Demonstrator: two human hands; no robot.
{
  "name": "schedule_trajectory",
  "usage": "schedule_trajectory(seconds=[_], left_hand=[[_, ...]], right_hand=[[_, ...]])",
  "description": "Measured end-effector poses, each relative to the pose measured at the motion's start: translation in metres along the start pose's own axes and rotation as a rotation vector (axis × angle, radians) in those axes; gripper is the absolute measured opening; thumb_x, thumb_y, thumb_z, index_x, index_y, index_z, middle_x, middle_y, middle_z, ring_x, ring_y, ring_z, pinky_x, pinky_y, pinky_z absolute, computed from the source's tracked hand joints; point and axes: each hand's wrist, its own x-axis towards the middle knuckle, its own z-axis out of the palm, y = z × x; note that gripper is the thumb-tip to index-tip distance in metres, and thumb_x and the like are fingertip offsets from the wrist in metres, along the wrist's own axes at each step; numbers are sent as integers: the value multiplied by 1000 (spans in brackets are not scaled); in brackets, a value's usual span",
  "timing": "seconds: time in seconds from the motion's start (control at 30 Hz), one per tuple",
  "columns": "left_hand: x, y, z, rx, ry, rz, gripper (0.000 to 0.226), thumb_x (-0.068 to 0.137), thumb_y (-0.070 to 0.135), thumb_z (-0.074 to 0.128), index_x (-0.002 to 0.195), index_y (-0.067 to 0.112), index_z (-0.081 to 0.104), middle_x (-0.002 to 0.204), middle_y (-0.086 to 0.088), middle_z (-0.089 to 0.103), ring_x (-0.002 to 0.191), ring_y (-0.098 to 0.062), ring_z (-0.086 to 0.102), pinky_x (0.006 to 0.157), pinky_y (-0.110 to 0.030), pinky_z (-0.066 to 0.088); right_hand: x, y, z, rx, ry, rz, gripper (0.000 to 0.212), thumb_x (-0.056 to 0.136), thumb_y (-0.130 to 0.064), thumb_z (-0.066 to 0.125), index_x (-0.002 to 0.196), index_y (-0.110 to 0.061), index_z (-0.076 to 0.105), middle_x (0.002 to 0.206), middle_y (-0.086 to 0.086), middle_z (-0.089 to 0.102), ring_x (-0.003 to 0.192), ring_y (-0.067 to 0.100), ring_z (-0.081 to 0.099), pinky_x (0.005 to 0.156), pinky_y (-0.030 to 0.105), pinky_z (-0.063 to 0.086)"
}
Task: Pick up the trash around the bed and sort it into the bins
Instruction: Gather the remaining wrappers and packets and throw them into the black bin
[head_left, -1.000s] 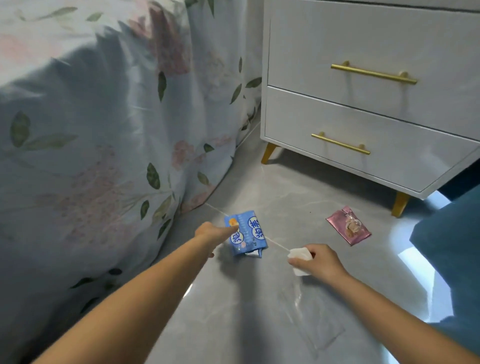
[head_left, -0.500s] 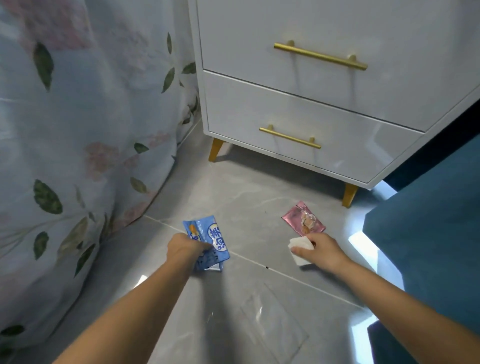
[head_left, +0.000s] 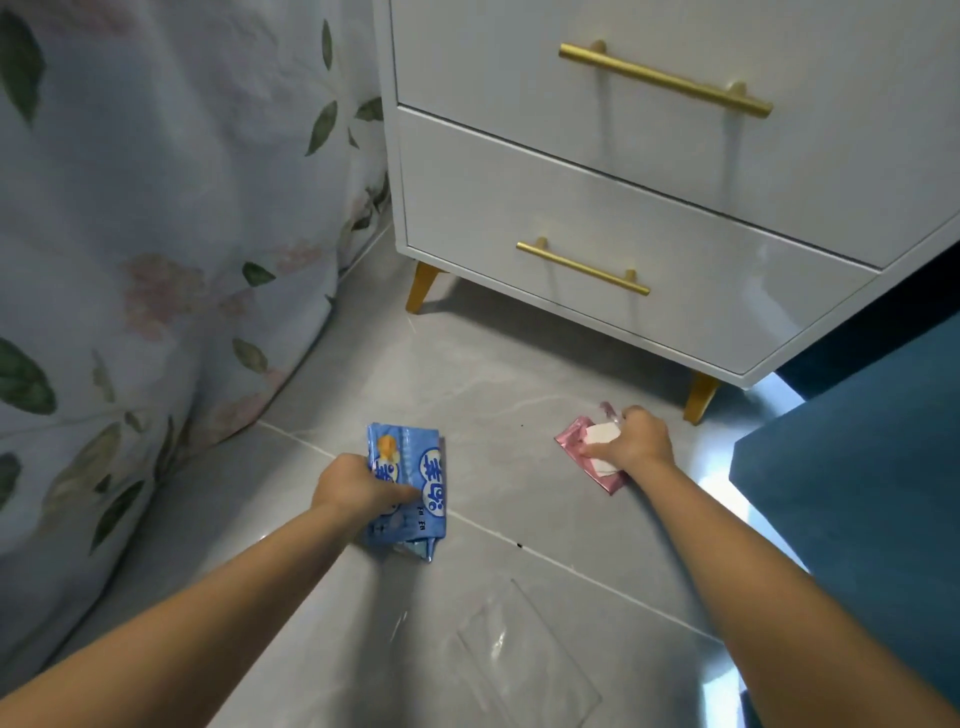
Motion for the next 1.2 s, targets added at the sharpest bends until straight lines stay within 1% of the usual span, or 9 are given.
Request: schedule_trajectory(seconds=[0.1,0.27,0.6,0.67,0.77,0.83,0.93,1.0,1.2], left_hand=[[0,-3,-5,-39,1,3,33,56,28,90,78,8,74,80,-8,74,78,-25,71,71,-34,54],[-3,-3,-11,-129,-15,5,33,54,23,91,79,8,75,84,-9,76,79,-26,72,80,-42,59],[-61,-13,-63,-374,-56,0,29,59,12,90,83,4,75,86,-12,77,85,-30,74,85,-46,58],[-89,-19,-95,-434,-43,13,29,61,11,89,85,2,75,79,-8,78,78,-26,75,77,-40,61],[-142,-34,-149,-577,15,29,14,71,-1,79,82,-1,71,55,2,72,48,-9,69,43,-18,53],[-187,-51,-189,-666,85,14,9,73,-6,76,78,-1,70,54,-2,72,44,-10,68,39,-18,50],[-261,-101,-248,-685,265,2,16,66,5,83,81,3,76,78,-11,78,69,-23,75,63,-32,61],[-320,-144,-282,-726,391,-20,21,63,9,86,82,3,78,85,-13,78,78,-28,75,72,-39,62],[-490,-268,-315,-820,781,-155,26,49,25,92,71,19,80,74,-6,78,67,-19,75,48,-20,57]], right_hand=[[0,1,2,-141,74,-26,71,60,-60,79,113,-15,64,118,11,59,111,29,53,81,30,48],[-6,-4,5,-20,-78,-34,67,73,-43,77,128,-11,56,123,12,62,107,30,62,71,27,46],[-64,-57,12,431,-342,-124,22,70,-25,82,72,-16,63,88,10,70,81,23,67,74,37,55],[-96,-86,10,486,-422,-227,19,73,-20,80,70,-18,61,80,5,68,71,17,64,64,30,52],[-157,-138,10,501,-575,-377,15,73,-19,80,73,-17,65,79,4,70,70,17,66,65,32,55],[-204,-176,12,482,-658,-482,20,68,-25,83,78,-14,68,83,7,73,74,21,69,67,38,57],[-289,-233,9,437,-810,-684,21,68,-25,83,78,-16,67,76,-3,69,68,13,66,52,29,51],[-351,-266,10,395,-915,-847,21,67,-23,85,76,-16,67,69,-10,65,67,5,62,56,25,49],[-541,-329,35,196,-1171,-1271,21,67,-28,85,67,-22,65,65,-9,62,61,-2,57,59,19,47]])
